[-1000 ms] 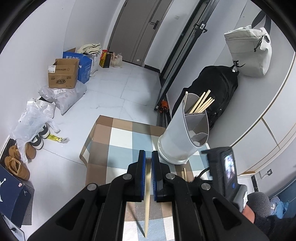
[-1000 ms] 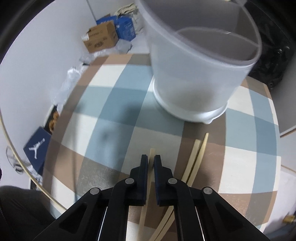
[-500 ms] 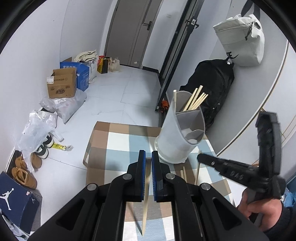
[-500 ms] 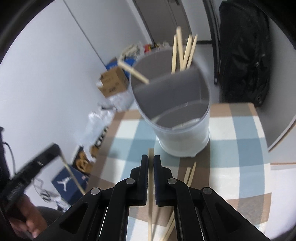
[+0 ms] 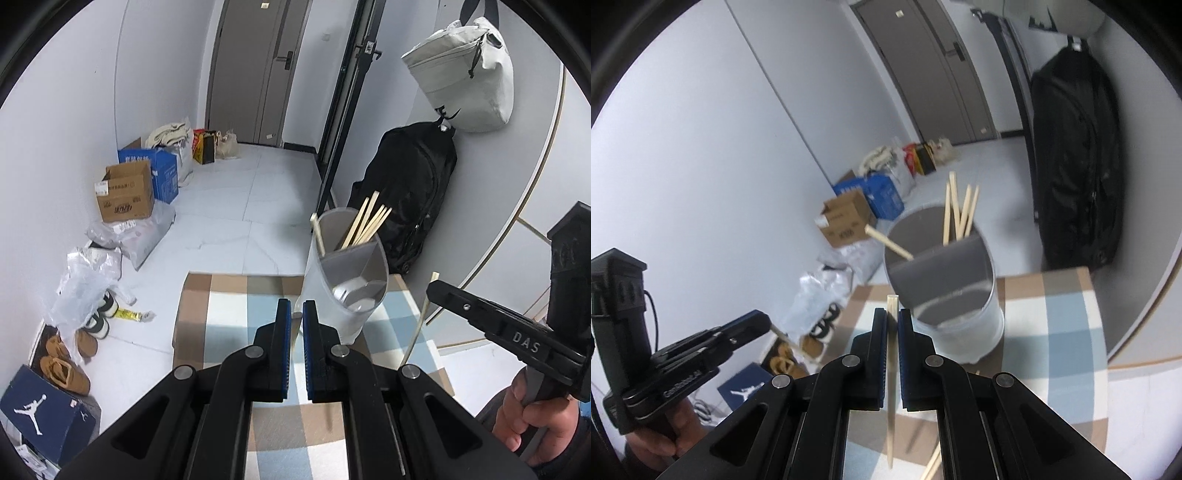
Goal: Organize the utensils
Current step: 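Carry both held chopsticks up over the white utensil holder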
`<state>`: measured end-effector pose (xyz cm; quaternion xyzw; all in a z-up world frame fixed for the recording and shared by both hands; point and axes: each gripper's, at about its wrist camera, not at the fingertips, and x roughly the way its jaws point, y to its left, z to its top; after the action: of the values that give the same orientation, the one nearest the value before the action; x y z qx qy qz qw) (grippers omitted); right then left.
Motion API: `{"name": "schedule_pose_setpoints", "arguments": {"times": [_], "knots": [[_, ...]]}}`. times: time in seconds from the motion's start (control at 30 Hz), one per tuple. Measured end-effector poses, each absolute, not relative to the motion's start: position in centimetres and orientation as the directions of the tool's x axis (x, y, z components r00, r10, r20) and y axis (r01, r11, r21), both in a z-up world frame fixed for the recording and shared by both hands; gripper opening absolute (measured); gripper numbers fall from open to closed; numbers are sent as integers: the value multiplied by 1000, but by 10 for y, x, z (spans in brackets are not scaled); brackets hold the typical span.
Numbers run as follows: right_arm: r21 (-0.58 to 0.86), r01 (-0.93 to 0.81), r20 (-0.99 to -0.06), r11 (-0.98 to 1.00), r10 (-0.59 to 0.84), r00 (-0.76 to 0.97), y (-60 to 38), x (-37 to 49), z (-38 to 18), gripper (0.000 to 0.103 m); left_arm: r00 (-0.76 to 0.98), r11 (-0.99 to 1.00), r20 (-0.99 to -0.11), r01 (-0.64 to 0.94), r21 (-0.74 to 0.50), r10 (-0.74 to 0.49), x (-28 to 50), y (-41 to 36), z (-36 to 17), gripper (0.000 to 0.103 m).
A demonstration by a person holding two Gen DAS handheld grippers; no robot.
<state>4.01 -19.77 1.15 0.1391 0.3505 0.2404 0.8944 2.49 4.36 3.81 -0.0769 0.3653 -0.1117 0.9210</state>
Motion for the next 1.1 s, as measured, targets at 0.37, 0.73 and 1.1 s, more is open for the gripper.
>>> {"name": "schedule_pose_setpoints", "arguments": {"times": [0.37, 0.73, 1.1], "knots": [[428, -375, -442, 822, 553, 707, -226, 63, 67, 5, 746, 962, -609, 191, -193, -270, 47, 17, 90, 2], [412, -408, -355, 814, 556, 751, -238, 105, 109, 5, 764, 956, -576, 230, -180, -292, 89, 4, 126, 2], [371, -418, -307, 829, 534, 787, -230, 154, 120, 5, 767, 954, -569, 258, -150, -297, 117, -8, 125, 2]]}}
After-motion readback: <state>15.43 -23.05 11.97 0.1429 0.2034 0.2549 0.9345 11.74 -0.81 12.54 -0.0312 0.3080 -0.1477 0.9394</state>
